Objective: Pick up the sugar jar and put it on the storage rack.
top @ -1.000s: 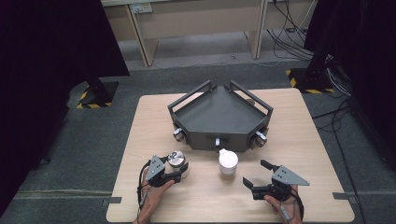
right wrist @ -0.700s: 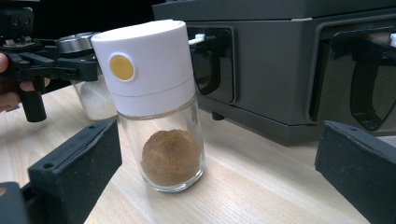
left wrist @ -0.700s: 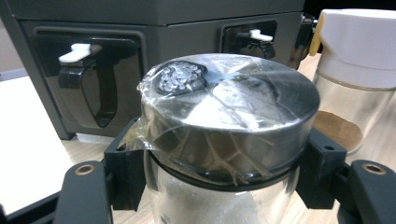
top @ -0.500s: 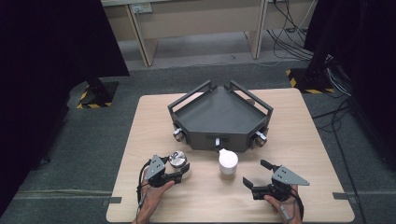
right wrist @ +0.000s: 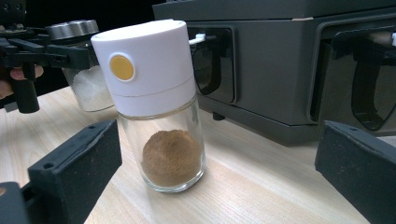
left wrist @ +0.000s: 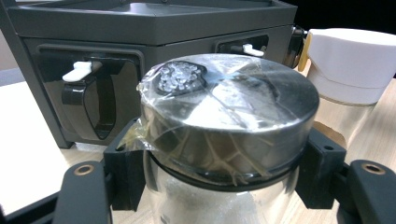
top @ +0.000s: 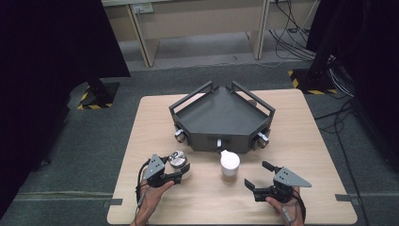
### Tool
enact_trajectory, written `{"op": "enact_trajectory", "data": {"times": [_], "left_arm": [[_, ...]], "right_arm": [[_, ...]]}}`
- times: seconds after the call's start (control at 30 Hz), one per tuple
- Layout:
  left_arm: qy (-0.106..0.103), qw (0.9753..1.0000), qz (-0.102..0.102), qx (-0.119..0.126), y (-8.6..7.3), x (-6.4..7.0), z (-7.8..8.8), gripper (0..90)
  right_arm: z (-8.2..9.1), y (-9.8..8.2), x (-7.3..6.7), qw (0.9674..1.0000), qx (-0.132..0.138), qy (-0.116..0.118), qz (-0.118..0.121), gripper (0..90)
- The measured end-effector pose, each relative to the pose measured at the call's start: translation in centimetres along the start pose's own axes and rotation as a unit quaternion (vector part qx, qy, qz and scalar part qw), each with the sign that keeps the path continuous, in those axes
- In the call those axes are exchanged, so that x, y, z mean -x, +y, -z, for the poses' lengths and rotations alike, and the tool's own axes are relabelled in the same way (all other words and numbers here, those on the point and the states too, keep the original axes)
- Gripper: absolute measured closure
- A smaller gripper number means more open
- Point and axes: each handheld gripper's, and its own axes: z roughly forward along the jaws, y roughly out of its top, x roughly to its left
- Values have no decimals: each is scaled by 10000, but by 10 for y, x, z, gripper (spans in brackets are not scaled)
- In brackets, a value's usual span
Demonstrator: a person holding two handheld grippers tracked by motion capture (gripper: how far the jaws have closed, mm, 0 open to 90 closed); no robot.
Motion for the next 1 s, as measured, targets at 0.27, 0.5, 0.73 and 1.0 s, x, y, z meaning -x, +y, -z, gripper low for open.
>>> {"op": "enact_trajectory", "data": {"times": [0.27, 0.5, 0.73, 1.0], "left_arm": [[-39, 10000, 1, -23, 7, -2, 1, 310], [-159, 9999, 33, -14, 17, -5, -1, 310], [-253, 9996, 87, 22, 29, -9, -2, 310], [-324, 9994, 79, 13, 46, -13, -6, 310]], "right_arm": [[0, 0, 0, 10000, 1, 0, -7, 8], [-1, 0, 0, 10000, 5, -1, -16, 8], [-1, 0, 0, 10000, 7, 0, -19, 8], [-1, 0, 1, 10000, -5, 11, -21, 8]]}}
